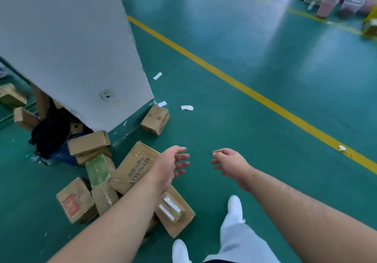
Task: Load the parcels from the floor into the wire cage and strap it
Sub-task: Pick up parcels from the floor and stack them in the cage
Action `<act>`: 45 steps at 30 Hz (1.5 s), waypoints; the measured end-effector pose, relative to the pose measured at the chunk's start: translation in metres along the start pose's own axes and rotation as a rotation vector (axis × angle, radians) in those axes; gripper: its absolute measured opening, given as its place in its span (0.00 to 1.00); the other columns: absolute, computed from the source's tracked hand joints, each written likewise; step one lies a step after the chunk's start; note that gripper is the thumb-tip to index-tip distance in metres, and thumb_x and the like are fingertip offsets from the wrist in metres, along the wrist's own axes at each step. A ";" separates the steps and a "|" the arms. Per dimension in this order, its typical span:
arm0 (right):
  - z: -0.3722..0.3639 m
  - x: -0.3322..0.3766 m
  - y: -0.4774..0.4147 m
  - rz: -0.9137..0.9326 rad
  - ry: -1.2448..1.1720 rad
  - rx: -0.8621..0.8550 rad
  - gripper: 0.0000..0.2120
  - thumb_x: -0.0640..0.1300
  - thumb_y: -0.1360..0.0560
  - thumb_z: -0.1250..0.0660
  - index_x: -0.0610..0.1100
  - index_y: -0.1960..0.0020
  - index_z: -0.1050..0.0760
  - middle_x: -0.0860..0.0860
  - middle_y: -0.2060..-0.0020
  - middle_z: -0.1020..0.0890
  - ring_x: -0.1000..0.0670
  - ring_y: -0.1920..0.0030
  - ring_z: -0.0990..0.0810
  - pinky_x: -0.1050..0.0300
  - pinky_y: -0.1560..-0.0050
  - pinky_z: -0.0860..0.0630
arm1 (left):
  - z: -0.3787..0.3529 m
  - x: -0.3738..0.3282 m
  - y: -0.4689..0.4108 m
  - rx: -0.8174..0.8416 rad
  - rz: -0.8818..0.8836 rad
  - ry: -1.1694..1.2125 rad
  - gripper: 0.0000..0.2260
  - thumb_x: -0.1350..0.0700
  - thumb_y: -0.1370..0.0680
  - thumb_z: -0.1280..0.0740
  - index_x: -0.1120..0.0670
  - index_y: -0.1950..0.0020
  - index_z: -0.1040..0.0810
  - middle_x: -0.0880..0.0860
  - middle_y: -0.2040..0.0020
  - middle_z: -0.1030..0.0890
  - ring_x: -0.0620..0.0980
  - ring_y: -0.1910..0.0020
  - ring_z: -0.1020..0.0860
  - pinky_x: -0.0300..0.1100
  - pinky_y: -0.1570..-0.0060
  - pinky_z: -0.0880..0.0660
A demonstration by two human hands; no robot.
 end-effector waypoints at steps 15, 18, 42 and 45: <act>0.103 0.175 -0.220 0.015 0.229 0.157 0.10 0.50 0.17 0.39 0.46 0.42 0.23 0.50 0.48 0.16 0.48 0.47 0.17 0.51 0.44 0.22 | -0.062 -0.129 -0.133 -0.229 0.029 0.227 0.13 0.50 0.17 0.39 0.54 0.38 0.21 0.57 0.43 0.18 0.54 0.47 0.19 0.50 0.47 0.24; 0.072 0.209 -0.253 0.024 0.266 0.224 0.09 0.50 0.17 0.39 0.47 0.43 0.23 0.50 0.48 0.16 0.49 0.49 0.18 0.51 0.44 0.22 | -0.022 -0.146 -0.157 -0.327 0.041 0.282 0.13 0.50 0.17 0.38 0.55 0.39 0.21 0.57 0.43 0.18 0.55 0.48 0.19 0.49 0.49 0.25; -0.090 0.367 -0.489 -0.075 0.762 0.471 0.09 0.47 0.18 0.38 0.45 0.43 0.22 0.47 0.47 0.16 0.50 0.54 0.18 0.57 0.57 0.25 | 0.155 -0.187 -0.336 -0.623 0.306 0.545 0.09 0.51 0.20 0.35 0.54 0.45 0.21 0.54 0.53 0.20 0.51 0.59 0.21 0.44 0.62 0.24; -0.119 0.383 -0.539 -0.093 0.848 0.533 0.10 0.46 0.17 0.38 0.43 0.42 0.22 0.46 0.47 0.16 0.50 0.56 0.19 0.57 0.59 0.26 | 0.173 -0.188 -0.354 -0.688 0.342 0.524 0.12 0.50 0.19 0.37 0.57 0.44 0.21 0.55 0.52 0.20 0.53 0.55 0.20 0.51 0.50 0.22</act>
Point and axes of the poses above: each hand's wrist, its own y-axis away from the middle knuckle, its own z-axis out of the back of the hand, x = y × z, the point moved 7 cm from there along -y, towards the middle knuckle
